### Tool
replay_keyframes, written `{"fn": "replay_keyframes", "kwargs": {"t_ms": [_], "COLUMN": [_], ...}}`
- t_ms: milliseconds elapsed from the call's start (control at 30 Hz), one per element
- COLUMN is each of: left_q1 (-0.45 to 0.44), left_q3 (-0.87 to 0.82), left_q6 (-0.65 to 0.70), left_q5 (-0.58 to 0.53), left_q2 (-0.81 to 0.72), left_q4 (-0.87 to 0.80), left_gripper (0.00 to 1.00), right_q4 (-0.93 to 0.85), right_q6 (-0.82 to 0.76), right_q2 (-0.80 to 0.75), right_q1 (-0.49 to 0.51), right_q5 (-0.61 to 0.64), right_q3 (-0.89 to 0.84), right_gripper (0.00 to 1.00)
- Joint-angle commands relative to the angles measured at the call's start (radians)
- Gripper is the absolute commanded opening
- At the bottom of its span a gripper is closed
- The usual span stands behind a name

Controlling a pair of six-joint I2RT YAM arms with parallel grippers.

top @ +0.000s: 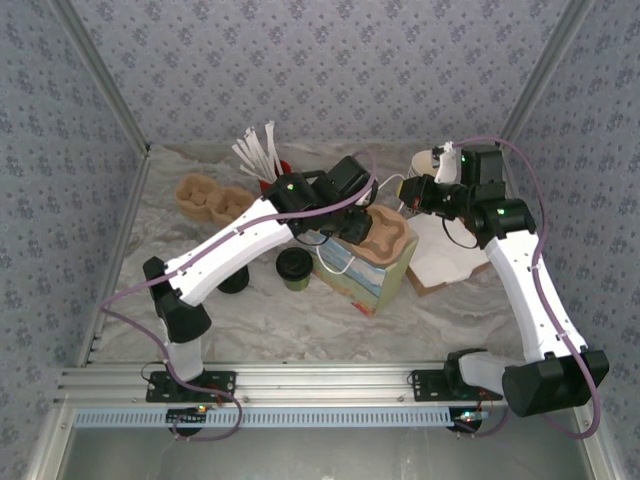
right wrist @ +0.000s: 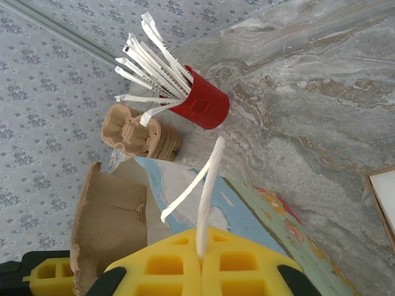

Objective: Pack the takeout coffee

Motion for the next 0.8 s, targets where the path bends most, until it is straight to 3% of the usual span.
{"fn": "replay_keyframes", "kwargs": {"t_ms": [0, 367, 767], "left_q1": [-0.003, -0.003, -0.008], "left_q3": [0.064, 0.061, 0.079], "left_q6": [0.018, -0.032, 0.048], "left_q5": [-0.026, -0.058, 0.060], "left_q2": [0.031, 0.042, 0.099], "left_q4": [-0.064, -0.084, -0.110], "left_gripper": [0.31, 0.31, 0.31], "right_q4": [0.004, -0.003, 0.019], "right_q6": [-0.005, 0.016, 0.039], "right_q2": [-0.029, -0.114, -0.123], "right_q1": [0.007, 0.009, 0.018], "right_q5": [0.022, 0.037, 0.038], "right_q3": [0.003, -0.029, -0.086], "right_gripper": [0.01, 0.00, 0.00]}}
